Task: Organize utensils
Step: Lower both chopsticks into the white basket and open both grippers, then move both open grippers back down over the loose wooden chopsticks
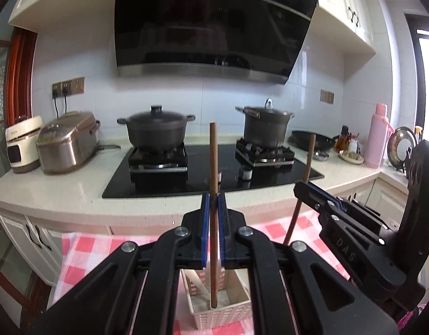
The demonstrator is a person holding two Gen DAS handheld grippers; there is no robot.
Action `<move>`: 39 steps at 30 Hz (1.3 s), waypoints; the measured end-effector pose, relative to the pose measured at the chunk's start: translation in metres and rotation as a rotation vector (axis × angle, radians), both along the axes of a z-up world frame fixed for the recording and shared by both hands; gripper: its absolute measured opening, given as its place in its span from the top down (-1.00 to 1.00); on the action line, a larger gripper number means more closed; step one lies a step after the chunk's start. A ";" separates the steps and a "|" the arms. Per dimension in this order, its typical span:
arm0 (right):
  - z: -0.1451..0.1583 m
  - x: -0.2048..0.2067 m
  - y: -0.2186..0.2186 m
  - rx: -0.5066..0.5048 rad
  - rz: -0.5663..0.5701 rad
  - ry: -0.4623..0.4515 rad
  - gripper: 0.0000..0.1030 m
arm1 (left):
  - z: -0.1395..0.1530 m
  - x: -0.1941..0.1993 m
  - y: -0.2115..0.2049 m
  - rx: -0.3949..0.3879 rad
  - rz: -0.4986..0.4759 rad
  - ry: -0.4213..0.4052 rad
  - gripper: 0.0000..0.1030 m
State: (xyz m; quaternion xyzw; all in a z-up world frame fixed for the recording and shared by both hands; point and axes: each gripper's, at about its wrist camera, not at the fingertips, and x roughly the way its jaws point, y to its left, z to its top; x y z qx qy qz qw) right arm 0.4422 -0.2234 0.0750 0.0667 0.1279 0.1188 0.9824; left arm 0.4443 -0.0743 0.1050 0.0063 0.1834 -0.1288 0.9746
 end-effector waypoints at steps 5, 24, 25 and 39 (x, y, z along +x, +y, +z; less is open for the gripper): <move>-0.022 0.010 0.014 -0.037 0.025 0.082 0.88 | -0.025 0.010 0.005 0.016 0.022 0.066 0.88; -0.035 -0.011 -0.008 -0.052 -0.033 0.128 0.13 | -0.051 -0.021 0.048 -0.008 0.177 0.033 -0.44; -0.036 -0.017 -0.011 -0.049 -0.037 0.128 0.11 | -0.052 -0.027 0.050 -0.004 0.189 0.023 -0.60; -0.086 -0.107 -0.026 -0.055 -0.064 0.215 -0.30 | -0.105 -0.103 0.064 0.039 0.224 0.069 -0.91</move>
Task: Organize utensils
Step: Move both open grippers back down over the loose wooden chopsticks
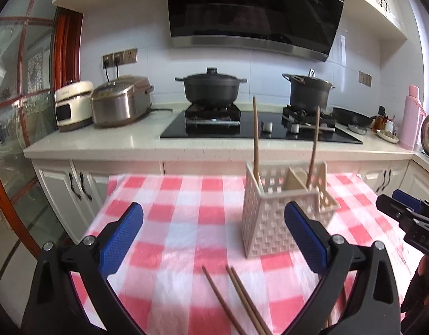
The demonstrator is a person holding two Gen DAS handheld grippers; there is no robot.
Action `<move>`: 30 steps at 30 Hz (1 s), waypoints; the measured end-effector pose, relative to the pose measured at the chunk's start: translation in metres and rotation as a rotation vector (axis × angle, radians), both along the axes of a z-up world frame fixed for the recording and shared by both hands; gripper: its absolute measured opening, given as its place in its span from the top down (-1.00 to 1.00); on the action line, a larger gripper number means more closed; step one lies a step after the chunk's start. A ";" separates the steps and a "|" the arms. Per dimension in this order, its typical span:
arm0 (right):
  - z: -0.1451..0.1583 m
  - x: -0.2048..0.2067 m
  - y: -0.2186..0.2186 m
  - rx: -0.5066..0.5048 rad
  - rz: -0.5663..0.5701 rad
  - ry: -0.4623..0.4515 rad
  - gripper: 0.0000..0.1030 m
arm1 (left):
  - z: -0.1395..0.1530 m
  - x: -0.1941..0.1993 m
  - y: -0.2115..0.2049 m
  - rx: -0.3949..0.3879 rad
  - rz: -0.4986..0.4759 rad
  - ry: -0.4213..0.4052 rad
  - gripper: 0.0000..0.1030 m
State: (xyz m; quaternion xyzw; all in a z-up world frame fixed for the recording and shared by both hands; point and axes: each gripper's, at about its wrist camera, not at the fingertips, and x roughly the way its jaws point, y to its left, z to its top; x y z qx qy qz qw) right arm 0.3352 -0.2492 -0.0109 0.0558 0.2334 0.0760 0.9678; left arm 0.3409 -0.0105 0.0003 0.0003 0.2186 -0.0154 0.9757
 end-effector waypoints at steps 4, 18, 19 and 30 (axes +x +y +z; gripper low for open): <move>-0.015 -0.025 0.006 -0.028 0.004 0.019 -0.33 | -0.017 -0.018 0.001 -0.014 -0.018 0.025 -0.91; -0.071 -0.045 0.017 -0.032 -0.001 0.160 -0.33 | -0.073 -0.044 0.006 -0.017 -0.017 0.141 -0.91; -0.076 -0.044 0.018 -0.039 -0.005 0.179 -0.33 | -0.078 -0.044 0.006 -0.019 -0.016 0.156 -0.91; -0.109 -0.010 0.013 -0.084 -0.071 0.379 0.24 | -0.095 -0.027 0.020 -0.073 -0.001 0.285 -0.88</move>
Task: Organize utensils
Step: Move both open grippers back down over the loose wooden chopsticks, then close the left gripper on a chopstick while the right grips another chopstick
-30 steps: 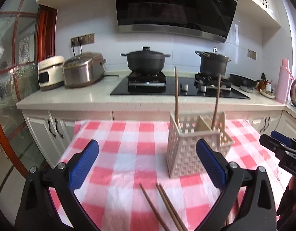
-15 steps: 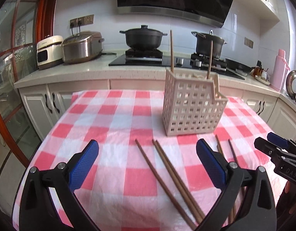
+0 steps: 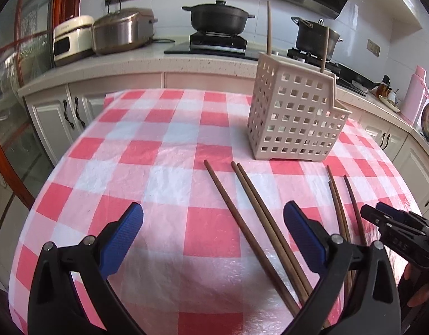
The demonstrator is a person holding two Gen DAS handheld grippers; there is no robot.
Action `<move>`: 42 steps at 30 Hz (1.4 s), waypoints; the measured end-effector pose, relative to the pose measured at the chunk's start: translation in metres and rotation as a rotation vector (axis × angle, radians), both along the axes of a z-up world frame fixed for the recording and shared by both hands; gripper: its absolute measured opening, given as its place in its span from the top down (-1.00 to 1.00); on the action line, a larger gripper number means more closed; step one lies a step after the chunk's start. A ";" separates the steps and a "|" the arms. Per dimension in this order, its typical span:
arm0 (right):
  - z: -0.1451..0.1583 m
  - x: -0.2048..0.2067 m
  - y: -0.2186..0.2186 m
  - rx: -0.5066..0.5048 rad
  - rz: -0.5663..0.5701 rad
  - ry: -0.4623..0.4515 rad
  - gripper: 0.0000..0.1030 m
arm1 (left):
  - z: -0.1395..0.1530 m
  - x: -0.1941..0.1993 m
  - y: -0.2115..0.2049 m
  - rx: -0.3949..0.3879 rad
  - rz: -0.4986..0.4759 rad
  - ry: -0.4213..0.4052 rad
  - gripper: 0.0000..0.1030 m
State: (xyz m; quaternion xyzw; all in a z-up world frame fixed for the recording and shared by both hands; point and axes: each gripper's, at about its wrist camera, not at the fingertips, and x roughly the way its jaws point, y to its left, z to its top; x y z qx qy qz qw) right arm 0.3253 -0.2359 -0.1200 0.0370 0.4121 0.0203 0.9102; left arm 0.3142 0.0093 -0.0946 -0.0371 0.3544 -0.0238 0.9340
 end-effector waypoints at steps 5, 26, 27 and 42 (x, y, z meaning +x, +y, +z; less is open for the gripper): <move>-0.008 0.016 0.006 -0.032 0.004 0.047 0.47 | -0.003 0.006 0.001 0.005 0.006 0.014 -0.86; -0.011 0.021 0.007 -0.055 0.041 0.044 0.82 | -0.025 0.047 -0.011 -0.002 0.043 0.147 -0.12; -0.011 0.021 0.006 -0.049 0.043 0.044 0.82 | -0.026 0.049 -0.013 0.010 0.046 0.148 -0.06; -0.010 0.022 -0.003 0.008 0.070 0.058 0.82 | -0.044 0.061 -0.024 0.087 0.045 0.192 0.76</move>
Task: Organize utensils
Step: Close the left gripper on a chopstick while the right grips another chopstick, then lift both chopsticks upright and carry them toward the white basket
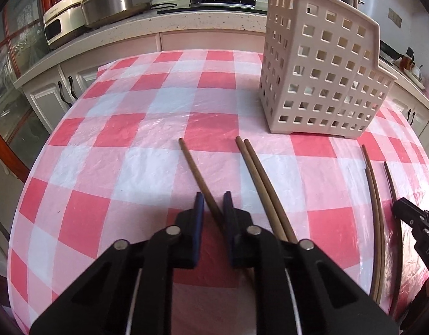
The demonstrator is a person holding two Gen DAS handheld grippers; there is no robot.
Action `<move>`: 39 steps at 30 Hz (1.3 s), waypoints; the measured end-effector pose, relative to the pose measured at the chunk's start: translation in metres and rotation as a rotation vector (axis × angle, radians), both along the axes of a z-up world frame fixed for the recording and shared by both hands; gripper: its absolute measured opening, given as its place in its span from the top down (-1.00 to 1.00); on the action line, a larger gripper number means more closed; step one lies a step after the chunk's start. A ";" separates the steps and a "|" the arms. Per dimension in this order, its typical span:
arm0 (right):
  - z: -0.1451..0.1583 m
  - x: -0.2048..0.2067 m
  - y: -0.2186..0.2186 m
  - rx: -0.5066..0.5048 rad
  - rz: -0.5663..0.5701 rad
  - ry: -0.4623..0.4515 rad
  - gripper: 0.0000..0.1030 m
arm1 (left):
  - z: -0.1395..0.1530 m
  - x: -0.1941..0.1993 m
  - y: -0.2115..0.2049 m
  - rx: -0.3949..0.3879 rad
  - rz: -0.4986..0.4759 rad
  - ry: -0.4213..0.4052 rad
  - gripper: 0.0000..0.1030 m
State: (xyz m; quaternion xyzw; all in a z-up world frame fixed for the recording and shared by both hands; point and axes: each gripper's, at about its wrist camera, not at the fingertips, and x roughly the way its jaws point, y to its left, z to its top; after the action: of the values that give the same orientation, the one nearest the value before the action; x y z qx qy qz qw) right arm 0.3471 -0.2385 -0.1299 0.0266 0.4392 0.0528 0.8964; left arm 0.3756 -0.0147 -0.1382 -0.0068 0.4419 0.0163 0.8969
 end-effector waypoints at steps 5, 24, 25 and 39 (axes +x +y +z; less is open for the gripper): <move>0.000 0.003 0.005 -0.040 0.011 0.004 0.82 | 0.000 0.002 -0.001 0.000 -0.012 -0.001 0.76; 0.042 -0.027 0.005 0.043 0.010 -0.172 0.88 | 0.043 -0.038 0.019 -0.139 -0.067 -0.145 0.88; 0.045 -0.029 0.005 0.045 0.011 -0.182 0.88 | 0.048 -0.042 0.020 -0.141 -0.069 -0.159 0.88; 0.097 -0.081 0.009 0.070 0.028 -0.363 0.88 | 0.101 -0.108 0.010 -0.134 -0.119 -0.350 0.88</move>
State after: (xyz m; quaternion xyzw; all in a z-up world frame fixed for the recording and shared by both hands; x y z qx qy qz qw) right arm 0.2664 -0.2298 -0.0328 0.0416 0.2686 0.0845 0.9586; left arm 0.2672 -0.0042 -0.0372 -0.0432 0.2790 -0.0677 0.9569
